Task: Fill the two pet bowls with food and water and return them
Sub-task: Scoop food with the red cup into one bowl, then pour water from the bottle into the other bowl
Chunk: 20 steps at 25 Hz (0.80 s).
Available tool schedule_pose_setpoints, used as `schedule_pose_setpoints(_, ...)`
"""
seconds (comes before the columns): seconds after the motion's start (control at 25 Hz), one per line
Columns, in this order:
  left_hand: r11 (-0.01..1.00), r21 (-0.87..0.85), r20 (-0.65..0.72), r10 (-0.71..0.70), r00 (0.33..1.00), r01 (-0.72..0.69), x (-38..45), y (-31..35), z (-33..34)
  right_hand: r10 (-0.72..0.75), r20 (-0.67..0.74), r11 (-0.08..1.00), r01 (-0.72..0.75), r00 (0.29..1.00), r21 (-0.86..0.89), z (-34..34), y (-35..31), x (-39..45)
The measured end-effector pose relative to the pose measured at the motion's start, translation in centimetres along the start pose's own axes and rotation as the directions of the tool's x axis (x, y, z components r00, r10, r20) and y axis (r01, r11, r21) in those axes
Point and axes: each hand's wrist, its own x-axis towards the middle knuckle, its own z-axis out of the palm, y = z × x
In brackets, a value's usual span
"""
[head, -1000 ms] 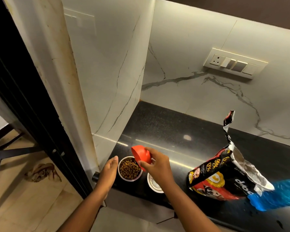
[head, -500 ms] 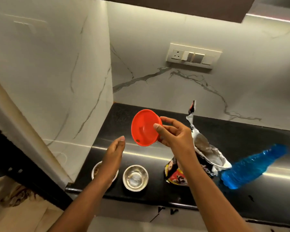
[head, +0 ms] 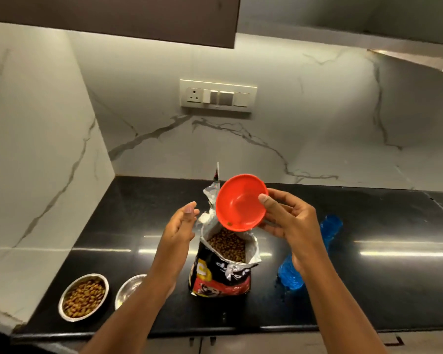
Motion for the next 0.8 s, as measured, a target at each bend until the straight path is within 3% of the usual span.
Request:
schedule_pose_setpoints(0.12, 0.998, 0.049, -0.036, 0.04, 0.999, -0.039, 0.5, -0.1, 1.9, -0.023, 0.022, 0.959, 0.029, 0.999, -0.28, -1.9, 2.1, 1.2)
schedule_pose_setpoints(0.2, 0.996, 0.063, -0.084, 0.074, 0.994, -0.069, 0.8, 0.2, 2.5, -0.008, 0.091, 0.862, 0.053, 0.996, -0.504, -1.3, 3.8, 1.9)
schedule_pose_setpoints(0.32, 0.984, 0.114, -0.179, 0.158, 0.971, -0.139, 0.8, 1.2, 3.5, 0.002, 0.154, 0.74, 0.102, 0.988, -0.664, 0.3, 4.9, 2.3)
schedule_pose_setpoints(0.48, 0.951, 0.187, -0.225, 0.284, 0.932, -0.245, -0.1, 2.1, 5.4, -0.127, 0.134, 0.728, 0.184, 0.983, -0.66, -2.0, 3.5, 2.6)
schedule_pose_setpoints(0.6, 0.933, 0.221, -0.108, 0.314, 0.943, -0.286, -0.3, 2.0, 7.6, -0.22, 0.134, 0.754, 0.256, 0.966, -0.605, -5.4, 1.5, 2.6)
schedule_pose_setpoints(0.8, 0.948, 0.201, 0.126, 0.225, 0.966, -0.247, 0.4, 1.5, 12.5, -0.391, -0.002, 0.773, 0.328, 0.92, -0.543, -11.6, -1.6, 3.6)
